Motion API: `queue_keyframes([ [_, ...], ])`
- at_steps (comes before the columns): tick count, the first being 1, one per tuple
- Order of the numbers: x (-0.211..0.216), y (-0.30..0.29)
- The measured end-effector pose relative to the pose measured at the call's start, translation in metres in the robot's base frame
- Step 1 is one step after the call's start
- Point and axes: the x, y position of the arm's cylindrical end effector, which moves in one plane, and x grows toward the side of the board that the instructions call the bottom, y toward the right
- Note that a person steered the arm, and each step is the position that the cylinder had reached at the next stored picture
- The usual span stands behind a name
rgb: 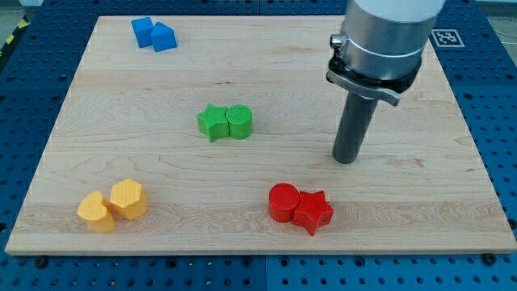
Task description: Push the red star slightly to the top
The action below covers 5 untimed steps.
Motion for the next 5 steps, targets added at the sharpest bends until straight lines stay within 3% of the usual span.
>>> queue_keyframes([
  [2, 0.046, 0.025],
  [5, 0.057, 0.025],
])
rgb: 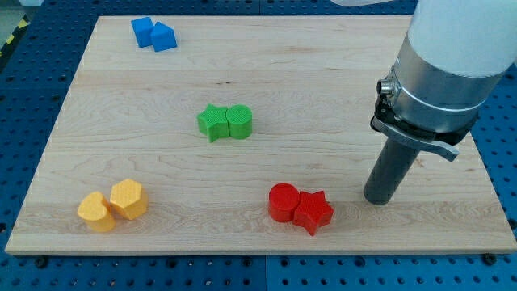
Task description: Push the red star slightly to the top
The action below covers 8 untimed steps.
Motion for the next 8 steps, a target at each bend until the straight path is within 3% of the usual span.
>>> queue_keyframes([
  [4, 0.026, 0.013],
  [5, 0.049, 0.010],
  [8, 0.057, -0.075],
])
